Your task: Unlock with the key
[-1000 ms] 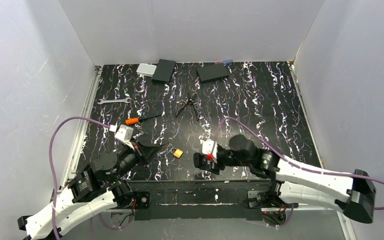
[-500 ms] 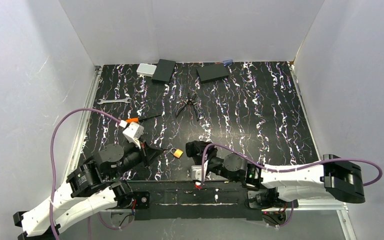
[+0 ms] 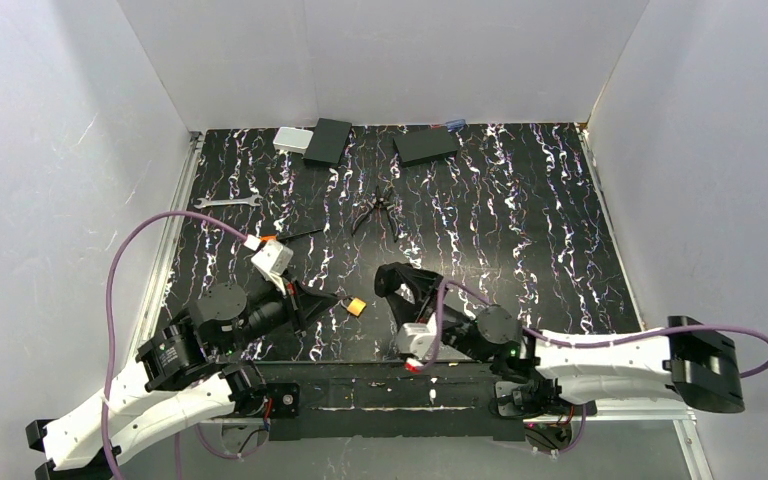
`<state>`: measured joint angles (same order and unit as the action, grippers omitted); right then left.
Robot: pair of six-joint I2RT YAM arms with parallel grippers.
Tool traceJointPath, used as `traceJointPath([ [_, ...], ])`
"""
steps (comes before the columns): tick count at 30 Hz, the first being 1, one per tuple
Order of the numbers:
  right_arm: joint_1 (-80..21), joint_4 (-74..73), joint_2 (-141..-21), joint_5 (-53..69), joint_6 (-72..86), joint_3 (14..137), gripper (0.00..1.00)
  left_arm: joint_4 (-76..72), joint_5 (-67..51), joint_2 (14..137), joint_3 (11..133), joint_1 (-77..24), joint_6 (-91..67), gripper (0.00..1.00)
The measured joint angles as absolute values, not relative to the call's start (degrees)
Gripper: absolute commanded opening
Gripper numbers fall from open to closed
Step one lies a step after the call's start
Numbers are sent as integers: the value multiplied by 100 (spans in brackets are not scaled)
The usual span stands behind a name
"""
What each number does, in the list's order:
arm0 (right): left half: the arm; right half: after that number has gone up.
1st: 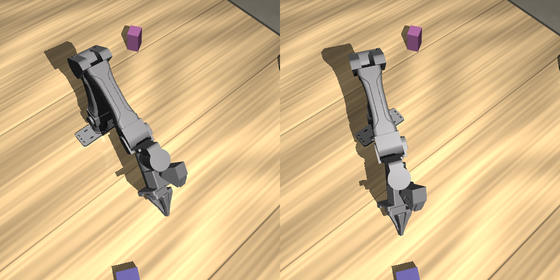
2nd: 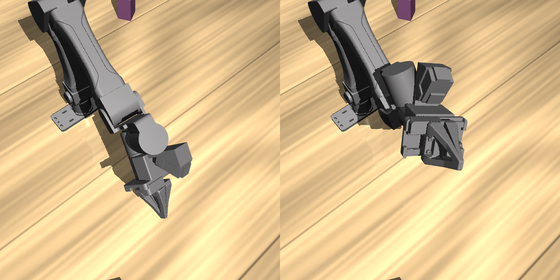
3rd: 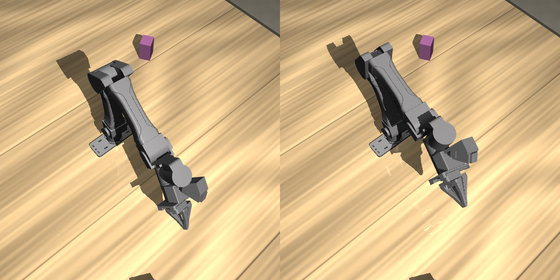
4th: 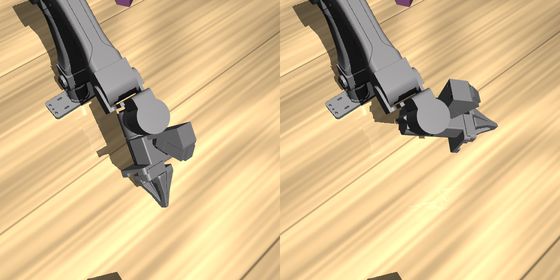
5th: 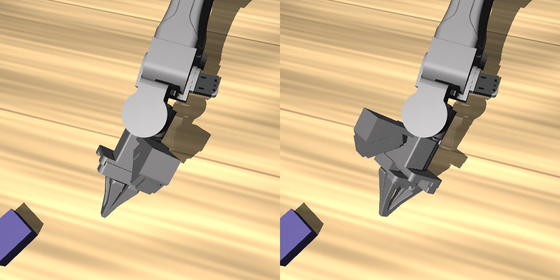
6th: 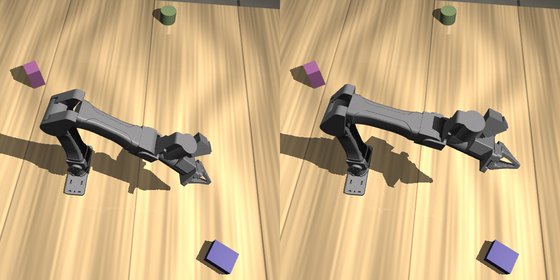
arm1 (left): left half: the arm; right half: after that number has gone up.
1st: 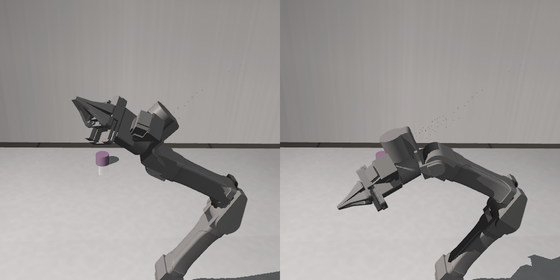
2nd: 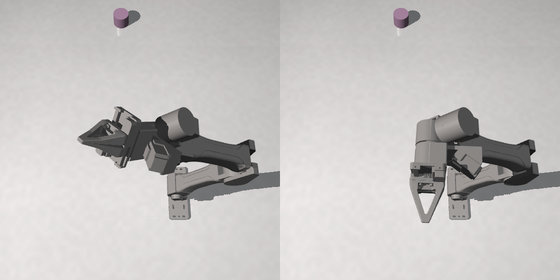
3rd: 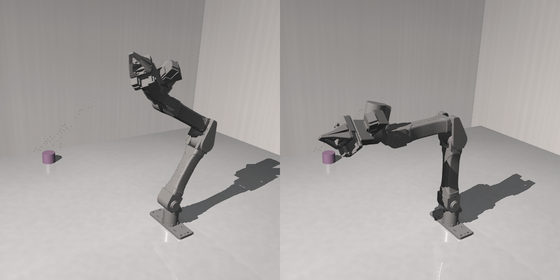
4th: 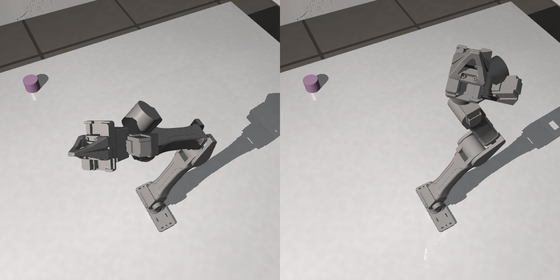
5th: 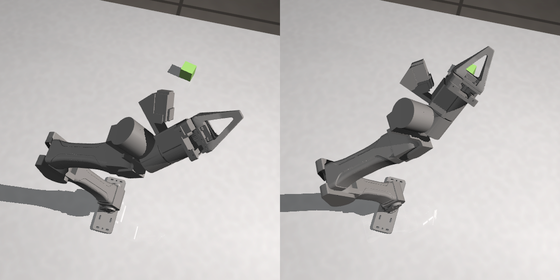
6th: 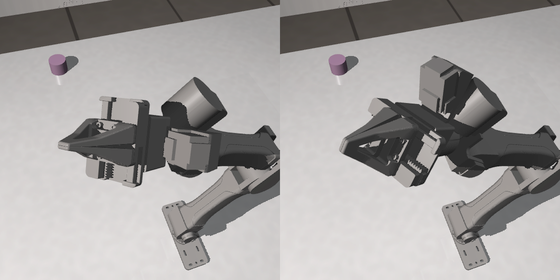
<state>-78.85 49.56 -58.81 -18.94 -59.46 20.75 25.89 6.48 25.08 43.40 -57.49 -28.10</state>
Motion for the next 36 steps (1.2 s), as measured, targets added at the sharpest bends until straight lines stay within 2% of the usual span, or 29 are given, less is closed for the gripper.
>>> traceJointPath([
  [6,-7885,4547,-4827,-1660,-5214,2091,1,2401,246,2502,4344,-5749,-2449,0],
  [13,-7887,3658,-4329,-1144,-4742,2239,1,2110,-318,2338,4351,-5749,-1914,0],
  [29,-7889,2952,-4274,-991,-4681,2316,1,1909,-843,2755,4737,-5749,-1732,0],
  [35,-7889,2812,-4263,-991,-4491,2368,1,1673,-819,2716,4729,-5749,-871,0],
  [36,-7889,2773,-4244,-991,-4447,2379,1,1629,-821,2703,4729,-5749,-661,3],
])
